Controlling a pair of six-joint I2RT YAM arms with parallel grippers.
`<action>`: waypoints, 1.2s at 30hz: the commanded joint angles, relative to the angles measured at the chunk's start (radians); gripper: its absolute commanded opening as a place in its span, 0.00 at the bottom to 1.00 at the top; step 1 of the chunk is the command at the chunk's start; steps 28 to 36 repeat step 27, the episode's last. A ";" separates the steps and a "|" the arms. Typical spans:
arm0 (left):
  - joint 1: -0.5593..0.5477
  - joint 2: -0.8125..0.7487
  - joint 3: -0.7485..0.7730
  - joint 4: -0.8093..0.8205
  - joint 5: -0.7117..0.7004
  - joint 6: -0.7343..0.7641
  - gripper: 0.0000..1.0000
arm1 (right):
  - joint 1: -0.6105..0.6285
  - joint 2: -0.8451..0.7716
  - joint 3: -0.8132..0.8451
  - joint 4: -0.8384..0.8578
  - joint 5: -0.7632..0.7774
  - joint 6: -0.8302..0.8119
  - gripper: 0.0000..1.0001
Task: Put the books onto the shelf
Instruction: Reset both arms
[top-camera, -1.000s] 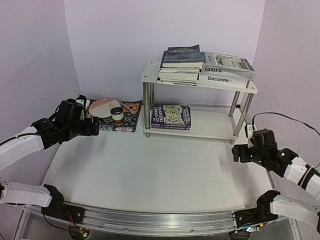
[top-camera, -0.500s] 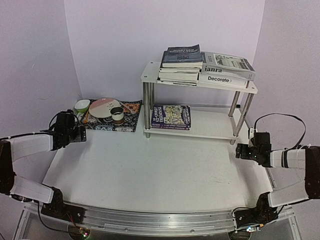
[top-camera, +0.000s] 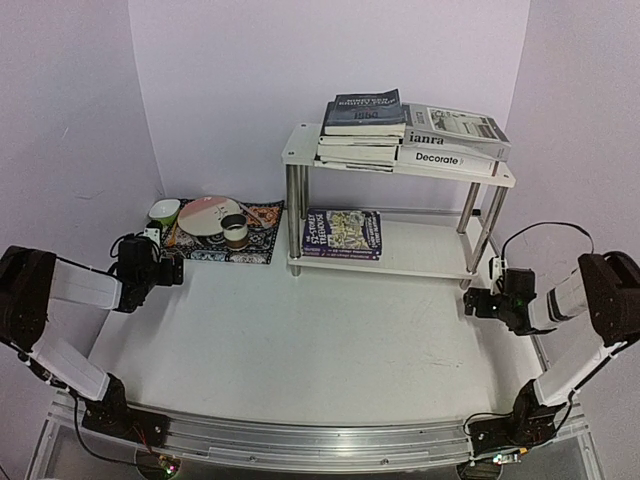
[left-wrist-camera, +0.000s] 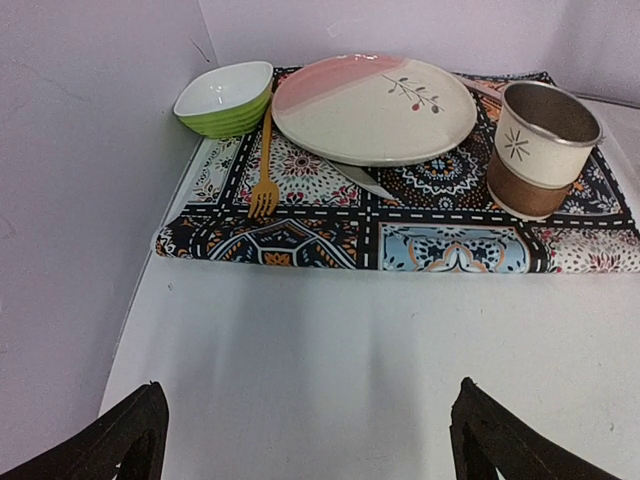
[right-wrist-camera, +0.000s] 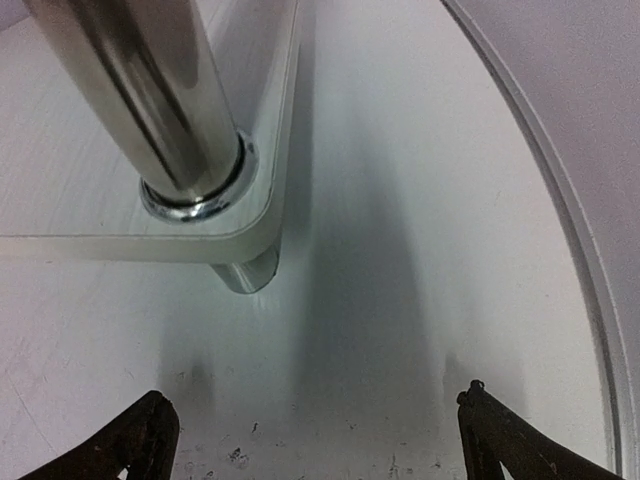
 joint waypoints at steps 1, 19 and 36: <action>0.006 0.065 -0.007 0.170 0.039 0.055 1.00 | 0.000 0.030 0.019 0.085 -0.059 -0.030 0.98; 0.067 0.085 0.024 0.131 0.103 0.007 1.00 | 0.002 0.048 0.110 -0.072 -0.017 -0.023 0.98; 0.067 0.087 0.025 0.131 0.103 0.007 1.00 | 0.007 0.043 0.111 -0.084 -0.009 -0.029 0.98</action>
